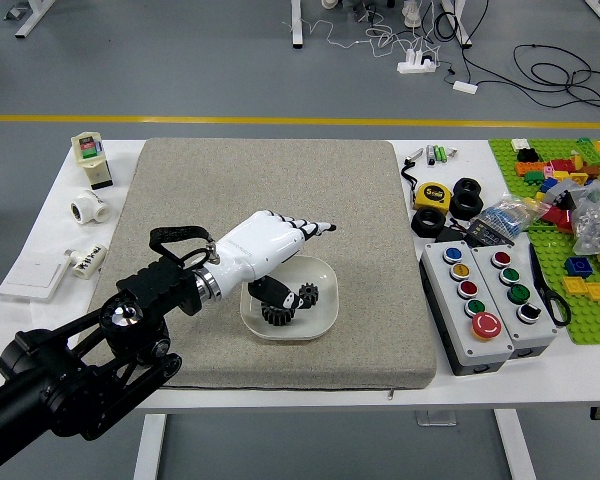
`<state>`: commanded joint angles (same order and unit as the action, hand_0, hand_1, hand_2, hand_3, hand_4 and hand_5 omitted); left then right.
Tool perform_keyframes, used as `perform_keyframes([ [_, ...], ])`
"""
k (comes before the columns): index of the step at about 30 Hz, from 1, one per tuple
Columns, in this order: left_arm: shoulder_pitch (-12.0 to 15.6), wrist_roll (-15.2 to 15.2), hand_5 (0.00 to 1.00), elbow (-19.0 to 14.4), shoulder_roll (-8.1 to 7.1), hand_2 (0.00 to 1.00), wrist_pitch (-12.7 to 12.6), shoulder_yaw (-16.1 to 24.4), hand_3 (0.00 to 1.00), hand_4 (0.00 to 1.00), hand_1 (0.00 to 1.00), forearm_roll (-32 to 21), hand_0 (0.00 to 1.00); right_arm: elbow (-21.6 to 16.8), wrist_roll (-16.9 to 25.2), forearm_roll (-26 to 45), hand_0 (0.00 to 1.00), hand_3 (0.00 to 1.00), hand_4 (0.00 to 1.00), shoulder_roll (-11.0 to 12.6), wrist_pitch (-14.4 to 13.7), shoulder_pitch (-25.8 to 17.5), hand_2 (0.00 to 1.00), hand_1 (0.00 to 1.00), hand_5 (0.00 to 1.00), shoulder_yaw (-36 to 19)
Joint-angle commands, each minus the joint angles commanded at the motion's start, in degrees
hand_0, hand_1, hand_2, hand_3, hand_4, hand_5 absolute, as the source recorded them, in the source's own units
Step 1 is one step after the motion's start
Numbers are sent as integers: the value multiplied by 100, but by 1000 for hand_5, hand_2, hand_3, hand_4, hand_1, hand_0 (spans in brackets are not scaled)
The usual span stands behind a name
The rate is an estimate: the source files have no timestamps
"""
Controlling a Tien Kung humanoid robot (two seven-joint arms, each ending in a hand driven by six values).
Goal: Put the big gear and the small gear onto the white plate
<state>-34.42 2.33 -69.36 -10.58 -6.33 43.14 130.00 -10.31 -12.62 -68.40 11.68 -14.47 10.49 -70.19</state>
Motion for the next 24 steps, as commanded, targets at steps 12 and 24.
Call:
perform_keyframes([
  [12,277,-174,380,26,46,929,-422,753,954,998,784,0,670,0,-4,-18,658,557,755,-11,1,-43,746,672,611,-6],
  [24,991,-65,410,203,328,785,-1328,2471,773,844,666,-143,584,0,-6,-86,658,557,755,-28,7,-109,746,670,612,-46],
])
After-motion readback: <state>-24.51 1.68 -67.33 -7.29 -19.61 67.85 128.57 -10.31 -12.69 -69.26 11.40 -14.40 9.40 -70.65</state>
